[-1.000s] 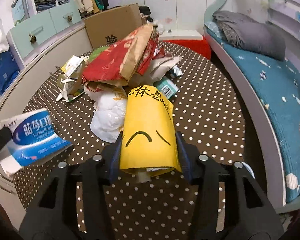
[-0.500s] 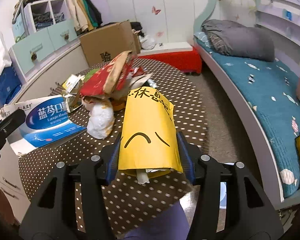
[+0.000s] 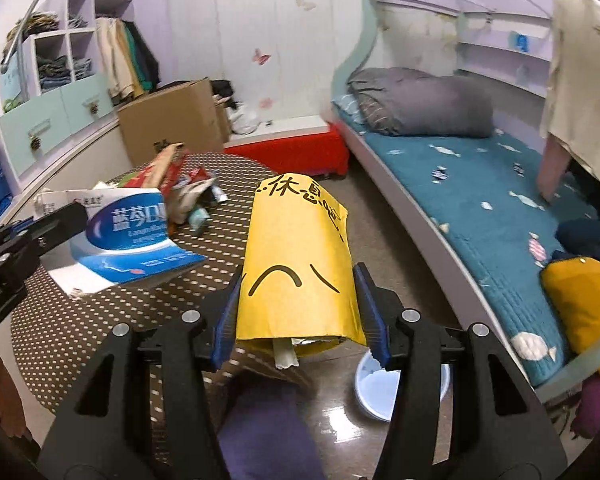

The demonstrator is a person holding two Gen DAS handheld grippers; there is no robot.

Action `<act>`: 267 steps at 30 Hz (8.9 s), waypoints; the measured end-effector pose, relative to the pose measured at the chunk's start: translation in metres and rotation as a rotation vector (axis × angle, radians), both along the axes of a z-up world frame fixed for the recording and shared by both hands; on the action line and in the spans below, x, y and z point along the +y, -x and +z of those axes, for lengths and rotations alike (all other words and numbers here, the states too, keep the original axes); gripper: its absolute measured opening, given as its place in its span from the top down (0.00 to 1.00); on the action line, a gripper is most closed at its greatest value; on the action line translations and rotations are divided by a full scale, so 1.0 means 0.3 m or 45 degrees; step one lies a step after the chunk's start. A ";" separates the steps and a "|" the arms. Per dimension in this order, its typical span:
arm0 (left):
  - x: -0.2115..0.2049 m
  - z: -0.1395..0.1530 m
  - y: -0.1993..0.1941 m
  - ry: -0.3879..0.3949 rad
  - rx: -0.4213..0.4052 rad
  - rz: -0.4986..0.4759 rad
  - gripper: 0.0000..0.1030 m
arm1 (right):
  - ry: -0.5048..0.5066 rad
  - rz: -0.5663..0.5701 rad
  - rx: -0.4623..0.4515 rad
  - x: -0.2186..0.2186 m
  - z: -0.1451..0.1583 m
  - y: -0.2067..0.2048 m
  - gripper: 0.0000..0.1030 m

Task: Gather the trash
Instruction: 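Carry both items over the blue bucket and open both grippers to drop them, then move both open grippers back toward the polka-dot table, then grasp the white plastic bag with the left gripper while the right grasps the red snack bag, then carry the white bag and red snack bag over the blue bucket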

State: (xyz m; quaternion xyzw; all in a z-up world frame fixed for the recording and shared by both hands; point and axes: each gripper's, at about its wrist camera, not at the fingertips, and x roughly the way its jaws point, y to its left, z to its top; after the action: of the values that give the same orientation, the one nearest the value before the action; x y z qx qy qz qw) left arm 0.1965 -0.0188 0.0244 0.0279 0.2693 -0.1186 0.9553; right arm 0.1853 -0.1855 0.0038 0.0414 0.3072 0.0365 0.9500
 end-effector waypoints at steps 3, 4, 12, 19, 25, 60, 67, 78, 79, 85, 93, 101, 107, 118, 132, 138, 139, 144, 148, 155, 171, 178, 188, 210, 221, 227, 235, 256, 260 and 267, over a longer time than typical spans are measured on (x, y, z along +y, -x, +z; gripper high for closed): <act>-0.090 -0.015 -0.010 -0.009 0.012 -0.086 0.86 | 0.017 -0.058 0.002 -0.045 -0.012 0.021 0.49; -0.109 -0.018 -0.010 -0.010 0.015 -0.103 0.86 | 0.017 -0.082 0.005 -0.062 -0.018 0.026 0.49; -0.344 -0.086 -0.026 -0.045 0.061 -0.291 0.85 | 0.000 -0.251 0.049 -0.230 -0.080 0.085 0.51; -0.535 -0.163 -0.037 -0.082 0.140 -0.428 0.85 | -0.037 -0.391 0.120 -0.382 -0.144 0.127 0.51; -0.667 -0.230 -0.054 -0.130 0.209 -0.508 0.85 | -0.066 -0.487 0.192 -0.494 -0.209 0.144 0.51; -0.679 -0.478 -0.263 -0.300 0.396 -0.352 0.31 | -0.164 -0.510 0.431 -0.621 -0.458 -0.030 0.16; -0.674 -0.479 -0.224 -0.294 0.401 -0.376 0.31 | -0.185 -0.493 0.467 -0.578 -0.474 0.038 0.16; -0.659 -0.435 -0.135 -0.272 0.366 -0.402 0.31 | -0.175 -0.502 0.404 -0.540 -0.400 0.139 0.16; -0.655 -0.430 -0.127 -0.269 0.360 -0.404 0.31 | -0.181 -0.501 0.398 -0.536 -0.395 0.144 0.16; -0.615 -0.369 -0.074 -0.245 0.293 -0.414 0.28 | -0.191 -0.488 0.346 -0.508 -0.339 0.186 0.16; -0.510 -0.270 -0.035 -0.195 0.198 -0.367 0.28 | -0.175 -0.437 0.260 -0.443 -0.253 0.207 0.16; -0.373 -0.204 -0.030 -0.149 0.135 -0.254 0.25 | -0.178 -0.353 0.220 -0.357 -0.205 0.176 0.16; -0.252 -0.172 -0.054 -0.126 0.112 -0.133 0.22 | -0.173 -0.280 0.238 -0.280 -0.202 0.109 0.16; -0.021 -0.152 -0.132 -0.075 0.130 0.097 0.18 | -0.103 -0.126 0.212 -0.122 -0.157 -0.006 0.16; 0.203 -0.256 -0.326 0.016 0.302 0.346 0.10 | -0.070 0.055 0.199 0.067 -0.134 -0.177 0.14; 0.249 -0.294 -0.391 0.058 0.348 0.368 0.10 | -0.051 0.075 0.240 0.118 -0.161 -0.244 0.14; 0.261 -0.301 -0.397 0.049 0.358 0.386 0.23 | -0.053 0.076 0.243 0.122 -0.161 -0.246 0.14; 0.329 -0.292 -0.355 0.099 0.372 0.435 0.67 | -0.045 0.081 0.248 0.139 -0.156 -0.242 0.14; 0.373 -0.263 -0.287 0.093 0.333 0.460 0.70 | -0.038 0.095 0.248 0.159 -0.150 -0.231 0.14; 0.498 -0.221 -0.174 0.112 0.288 0.537 0.73 | -0.051 0.154 0.214 0.226 -0.101 -0.223 0.10; 0.648 -0.068 -0.093 0.182 0.131 0.535 0.79 | -0.027 0.318 0.154 0.455 0.025 -0.376 0.06; 0.674 -0.030 -0.114 0.170 0.052 0.508 0.79 | 0.041 0.363 0.175 0.598 0.017 -0.500 0.06; 0.680 -0.034 -0.146 0.201 0.031 0.457 0.79 | 0.050 0.361 0.261 0.664 -0.063 -0.594 0.20; 0.518 -0.020 -0.101 0.171 0.033 0.362 0.79 | 0.004 0.417 0.319 0.547 -0.114 -0.474 0.63; 0.414 -0.022 -0.087 0.150 0.038 0.302 0.79 | -0.064 0.327 0.191 0.396 -0.023 -0.365 0.64; 0.329 -0.015 -0.087 0.132 0.033 0.235 0.79 | -0.090 0.276 0.189 0.307 -0.019 -0.330 0.64; 0.204 -0.023 -0.106 0.106 0.045 0.147 0.79 | -0.111 0.193 0.175 0.171 -0.011 -0.284 0.64; -0.270 -0.129 -0.160 -0.003 0.164 -0.168 0.79 | -0.199 -0.111 0.226 -0.252 -0.097 -0.158 0.63; -0.371 -0.167 -0.165 -0.024 0.207 -0.231 0.79 | -0.224 -0.184 0.263 -0.343 -0.139 -0.133 0.63; -0.525 -0.264 -0.176 -0.084 0.298 -0.327 0.79 | -0.295 -0.320 0.355 -0.494 -0.245 -0.091 0.63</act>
State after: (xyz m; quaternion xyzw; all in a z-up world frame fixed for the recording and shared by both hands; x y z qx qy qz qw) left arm 0.2494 -0.1764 -0.0549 0.0792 0.3768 -0.2331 0.8930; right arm 0.2126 -0.3338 -0.0697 0.1929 0.4217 -0.0534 0.8844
